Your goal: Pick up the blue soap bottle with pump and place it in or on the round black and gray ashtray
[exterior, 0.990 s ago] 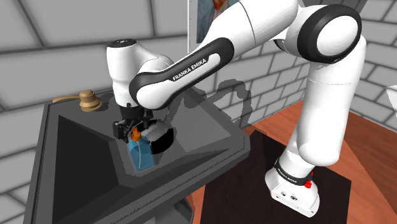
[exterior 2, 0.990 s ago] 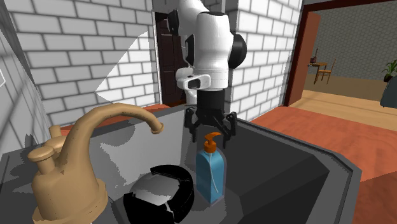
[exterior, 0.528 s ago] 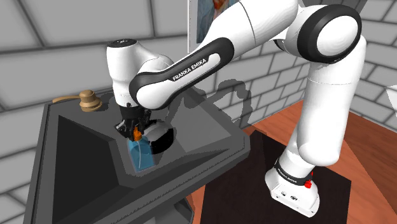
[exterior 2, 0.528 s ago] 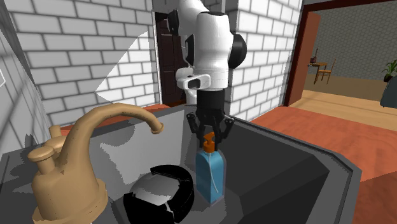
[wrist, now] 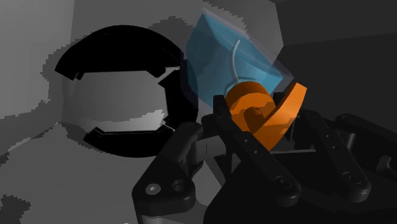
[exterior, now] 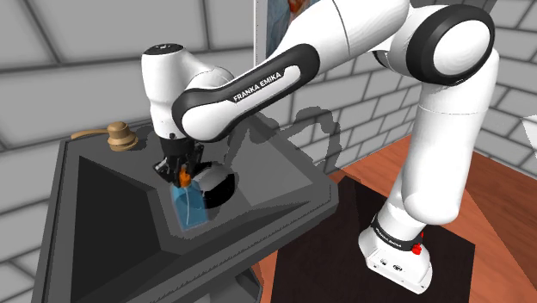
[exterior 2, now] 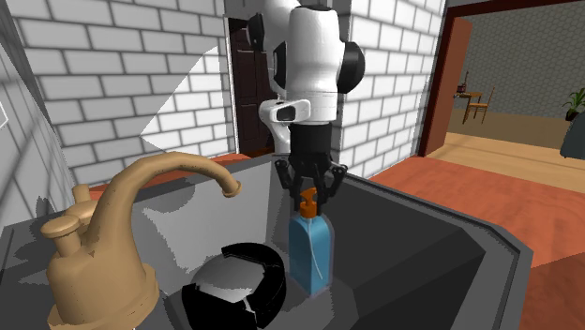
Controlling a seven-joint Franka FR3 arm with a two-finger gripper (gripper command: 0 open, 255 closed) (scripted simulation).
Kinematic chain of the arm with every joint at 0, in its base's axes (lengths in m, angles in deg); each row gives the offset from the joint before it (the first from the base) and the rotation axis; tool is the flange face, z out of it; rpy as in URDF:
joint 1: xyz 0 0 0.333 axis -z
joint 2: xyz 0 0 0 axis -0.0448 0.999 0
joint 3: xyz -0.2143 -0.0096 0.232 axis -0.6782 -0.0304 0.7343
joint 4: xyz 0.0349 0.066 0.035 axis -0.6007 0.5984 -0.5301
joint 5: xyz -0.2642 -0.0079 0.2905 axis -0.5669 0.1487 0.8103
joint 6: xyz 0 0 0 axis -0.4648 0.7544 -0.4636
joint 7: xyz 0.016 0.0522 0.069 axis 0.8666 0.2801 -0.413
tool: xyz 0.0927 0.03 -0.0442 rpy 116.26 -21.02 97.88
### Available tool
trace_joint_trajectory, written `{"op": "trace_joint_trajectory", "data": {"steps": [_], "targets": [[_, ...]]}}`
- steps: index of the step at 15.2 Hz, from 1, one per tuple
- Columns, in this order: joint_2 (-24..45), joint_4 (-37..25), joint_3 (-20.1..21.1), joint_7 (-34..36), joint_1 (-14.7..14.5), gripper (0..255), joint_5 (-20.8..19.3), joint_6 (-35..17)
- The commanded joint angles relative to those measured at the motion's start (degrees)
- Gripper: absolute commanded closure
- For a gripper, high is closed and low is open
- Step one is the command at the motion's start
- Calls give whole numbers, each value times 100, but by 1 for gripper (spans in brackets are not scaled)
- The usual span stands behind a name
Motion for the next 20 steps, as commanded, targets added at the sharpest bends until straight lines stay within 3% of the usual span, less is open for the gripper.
{"op": "trace_joint_trajectory", "data": {"steps": [1, 20], "targets": [[-55, -91, 12, -31, 10, 255, 41, 137], [-352, -1152, 77, -199, 28, 255, 265, 1451]]}}
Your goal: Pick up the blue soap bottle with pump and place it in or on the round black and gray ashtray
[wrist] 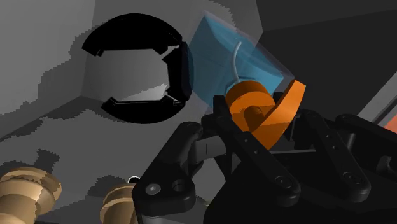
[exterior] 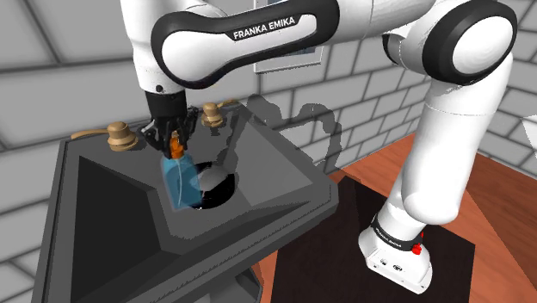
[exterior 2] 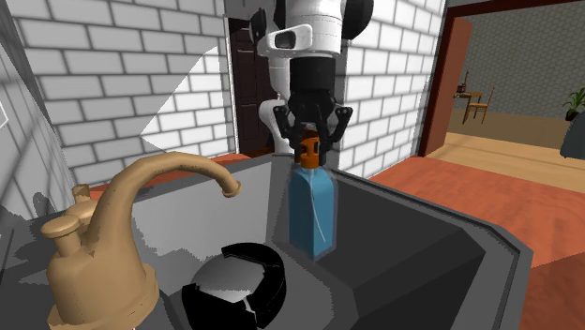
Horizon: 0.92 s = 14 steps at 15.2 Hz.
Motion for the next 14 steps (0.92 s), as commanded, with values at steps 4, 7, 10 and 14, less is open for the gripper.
{"op": "trace_joint_trajectory", "data": {"steps": [4, 7, 10, 14], "targets": [[141, -562, -160, -449, 228, 255, 14, 415], [318, -1037, -275, -759, 379, 255, -7, 716], [567, -1616, -380, -1049, 505, 255, -58, 1055], [1038, -2609, -514, -1413, 613, 255, -174, 1593]]}}
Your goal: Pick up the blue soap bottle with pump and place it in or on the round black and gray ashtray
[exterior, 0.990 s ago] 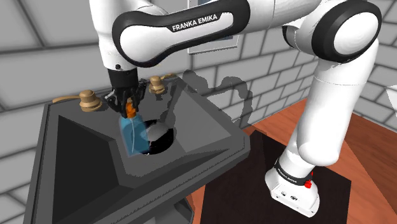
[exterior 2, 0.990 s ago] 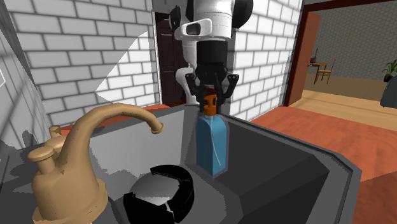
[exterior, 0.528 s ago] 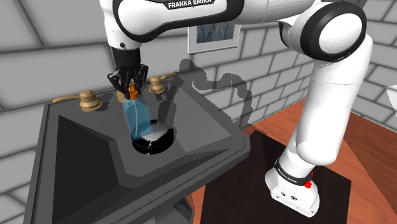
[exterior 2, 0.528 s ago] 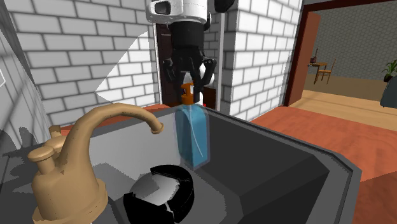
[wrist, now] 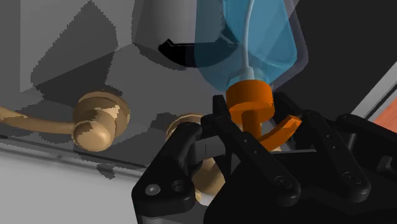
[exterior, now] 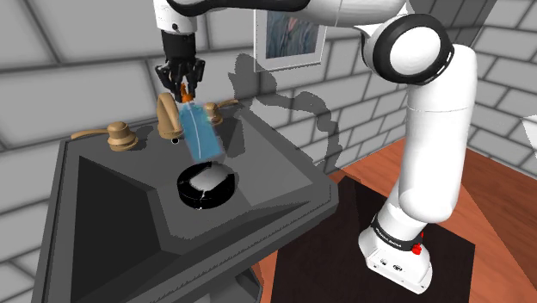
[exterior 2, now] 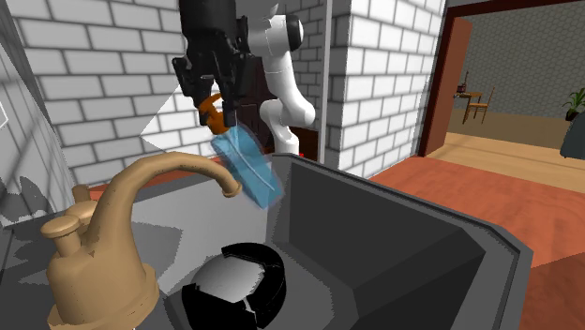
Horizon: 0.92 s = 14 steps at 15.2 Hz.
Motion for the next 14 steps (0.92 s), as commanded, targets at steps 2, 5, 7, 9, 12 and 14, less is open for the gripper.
{"op": "trace_joint_trajectory", "data": {"steps": [2, 5, 7, 9, 12, 14], "targets": [[414, -832, -109, -277, 63, 255, -114, 423], [297, -417, -107, -281, 135, 255, -67, 122], [235, -167, -106, -284, 175, 255, -43, -67], [185, 64, -107, -286, 209, 255, -24, -250], [127, 382, -110, -287, 251, 255, -3, -512], [99, 578, -112, -286, 273, 255, 6, -680]]}}
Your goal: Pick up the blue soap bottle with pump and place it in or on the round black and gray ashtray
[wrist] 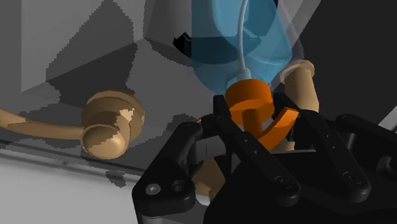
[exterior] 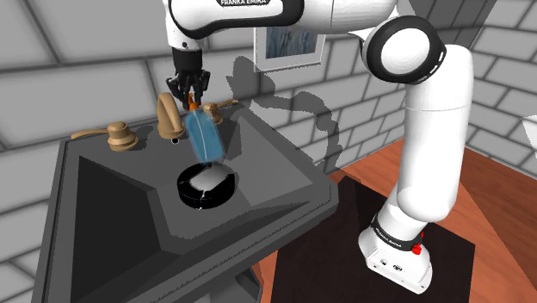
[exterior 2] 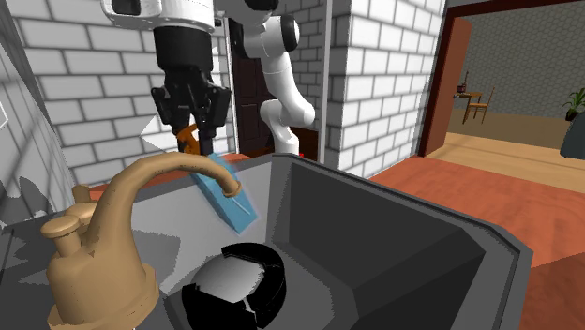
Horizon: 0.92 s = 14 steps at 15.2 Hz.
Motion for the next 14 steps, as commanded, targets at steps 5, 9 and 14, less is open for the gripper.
{"op": "trace_joint_trajectory", "data": {"steps": [5, 9, 14], "targets": [[-54, 549, -7, 2, 56, 255, 19, -496], [-53, 858, -16, 11, 80, 255, 12, -804], [-19, 1198, -32, 30, 96, 255, -12, -1173]]}}
